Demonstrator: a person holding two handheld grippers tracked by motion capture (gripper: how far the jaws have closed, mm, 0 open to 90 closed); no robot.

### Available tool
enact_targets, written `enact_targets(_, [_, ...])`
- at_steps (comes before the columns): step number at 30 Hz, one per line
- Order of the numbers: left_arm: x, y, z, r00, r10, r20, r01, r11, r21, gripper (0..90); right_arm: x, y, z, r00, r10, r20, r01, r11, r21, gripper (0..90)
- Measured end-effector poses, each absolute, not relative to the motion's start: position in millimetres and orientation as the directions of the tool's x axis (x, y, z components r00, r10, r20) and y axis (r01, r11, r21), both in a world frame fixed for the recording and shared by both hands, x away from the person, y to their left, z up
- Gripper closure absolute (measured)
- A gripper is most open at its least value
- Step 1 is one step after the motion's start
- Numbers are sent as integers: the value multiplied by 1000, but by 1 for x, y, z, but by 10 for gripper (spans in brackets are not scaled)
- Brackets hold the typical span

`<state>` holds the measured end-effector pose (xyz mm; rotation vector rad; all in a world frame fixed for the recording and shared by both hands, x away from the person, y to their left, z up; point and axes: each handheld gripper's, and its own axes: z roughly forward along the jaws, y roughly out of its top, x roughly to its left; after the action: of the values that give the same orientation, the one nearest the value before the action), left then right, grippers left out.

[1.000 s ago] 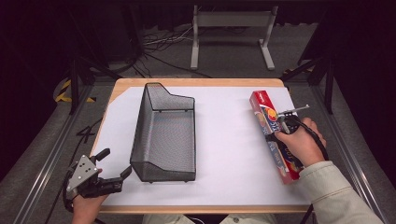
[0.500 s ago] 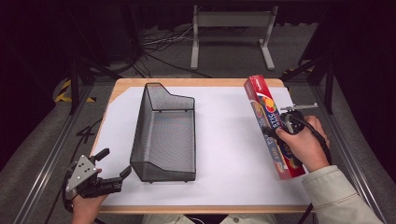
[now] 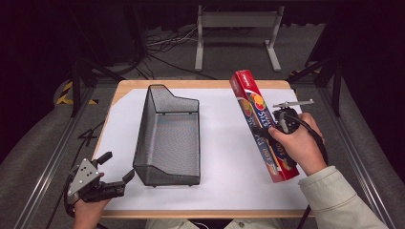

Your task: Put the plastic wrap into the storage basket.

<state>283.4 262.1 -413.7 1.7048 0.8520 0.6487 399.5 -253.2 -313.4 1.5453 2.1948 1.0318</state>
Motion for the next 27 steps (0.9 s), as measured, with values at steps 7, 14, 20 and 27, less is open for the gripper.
enact_targets(7, [283, 263, -414, 594, 805, 3, 221, -166, 961, 52, 398, -220, -300, -465, 864, 194, 695, 220, 685, 401])
enact_targets(14, [283, 263, -413, 596, 803, 4, 218, -167, 962, 52, 396, -192, -294, -516, 830, 212, 683, 250, 686, 401])
enact_targets(20, [283, 264, -413, 594, 804, 6, 215, -166, 962, 52, 398, -172, -291, -545, 809, 220, 677, 270, 685, 401])
enact_targets(27, [283, 264, -413, 596, 803, 9, 213, -169, 962, 52, 401, -144, -294, -573, 784, 239, 689, 303, 659, 401])
